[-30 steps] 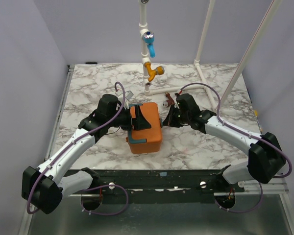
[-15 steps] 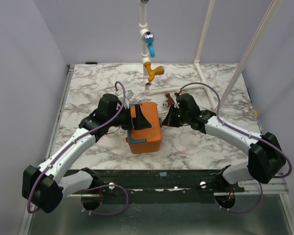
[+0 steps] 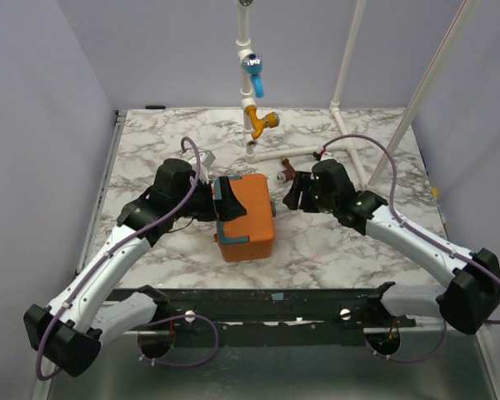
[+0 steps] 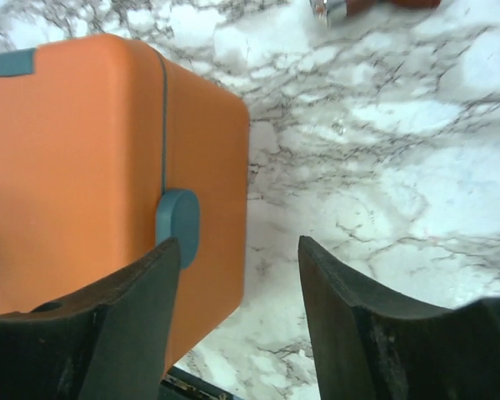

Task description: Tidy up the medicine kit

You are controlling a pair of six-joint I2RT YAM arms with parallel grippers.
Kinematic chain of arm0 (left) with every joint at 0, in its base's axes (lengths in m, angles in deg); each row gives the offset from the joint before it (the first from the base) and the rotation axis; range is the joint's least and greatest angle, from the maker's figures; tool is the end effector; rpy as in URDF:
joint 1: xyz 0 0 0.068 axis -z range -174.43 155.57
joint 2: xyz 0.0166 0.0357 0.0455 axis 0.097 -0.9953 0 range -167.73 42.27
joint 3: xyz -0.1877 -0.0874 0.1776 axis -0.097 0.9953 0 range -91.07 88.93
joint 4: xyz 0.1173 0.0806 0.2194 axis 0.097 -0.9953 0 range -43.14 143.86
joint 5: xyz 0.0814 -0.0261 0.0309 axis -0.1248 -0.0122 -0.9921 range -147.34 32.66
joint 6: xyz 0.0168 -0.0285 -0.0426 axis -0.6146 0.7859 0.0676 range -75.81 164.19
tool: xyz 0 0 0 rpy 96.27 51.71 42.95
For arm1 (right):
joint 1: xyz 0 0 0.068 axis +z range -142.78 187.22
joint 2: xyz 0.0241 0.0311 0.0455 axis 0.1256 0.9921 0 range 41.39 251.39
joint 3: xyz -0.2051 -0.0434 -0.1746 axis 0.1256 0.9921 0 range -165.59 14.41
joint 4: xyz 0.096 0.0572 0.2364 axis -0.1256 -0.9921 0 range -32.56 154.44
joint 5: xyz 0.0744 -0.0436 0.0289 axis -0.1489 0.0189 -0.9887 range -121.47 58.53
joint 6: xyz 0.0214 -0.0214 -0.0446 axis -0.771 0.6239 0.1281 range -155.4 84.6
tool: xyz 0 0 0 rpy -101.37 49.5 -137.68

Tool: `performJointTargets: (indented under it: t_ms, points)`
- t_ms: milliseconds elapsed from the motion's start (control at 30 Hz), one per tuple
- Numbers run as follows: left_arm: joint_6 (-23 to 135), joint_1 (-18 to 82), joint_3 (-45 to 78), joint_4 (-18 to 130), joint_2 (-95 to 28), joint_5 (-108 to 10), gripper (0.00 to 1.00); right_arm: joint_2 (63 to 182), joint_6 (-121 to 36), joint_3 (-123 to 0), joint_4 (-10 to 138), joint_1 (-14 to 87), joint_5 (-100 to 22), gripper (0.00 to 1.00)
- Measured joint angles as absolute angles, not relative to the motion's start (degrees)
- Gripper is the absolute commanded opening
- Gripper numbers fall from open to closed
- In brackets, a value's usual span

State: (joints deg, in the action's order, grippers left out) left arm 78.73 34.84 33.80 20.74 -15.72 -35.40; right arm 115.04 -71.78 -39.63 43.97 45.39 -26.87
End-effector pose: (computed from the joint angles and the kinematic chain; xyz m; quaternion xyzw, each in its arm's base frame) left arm 0.1806 -0.1164 0.3222 0.0462 0.8777 -0.3796 0.2889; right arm 0.2222 0.1710 0.2706 0.0027 0.9060 0.2264 0.3576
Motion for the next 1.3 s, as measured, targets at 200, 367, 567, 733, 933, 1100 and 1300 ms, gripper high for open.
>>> performJointTargets:
  t_ms: [200,367,567,733,933,1100,1300]
  points:
    - [76.9,34.8,30.7,17.3,-11.0,-39.8,0.99,107.4,-67.9,-39.6,43.4,45.4,-22.4,0.81]
    - [75.4,34.8,29.7,14.7,-7.4,-44.2,0.99,101.9,-66.1,-38.6,42.9,45.4,-18.8,0.93]
    - [73.9,34.8,30.3,13.5,-0.4,-51.4,0.98,92.5,-65.4,-32.4,43.3,45.4,-16.0,1.0]
    - [73.5,34.8,32.8,13.3,4.3,-55.7,0.99,88.1,-67.0,-30.4,42.4,45.4,-12.1,1.0]
    - [73.9,34.8,36.6,12.8,6.7,-58.3,0.98,87.4,-71.2,-28.7,39.8,45.4,-8.4,1.0]
    - [74.6,34.8,38.8,11.9,9.5,-59.8,0.98,85.1,-73.0,-26.5,38.0,45.4,-7.4,1.0]
    - [75.3,34.8,39.2,11.7,12.5,-61.3,0.98,80.1,-73.2,-24.6,38.3,45.4,-7.1,1.0]
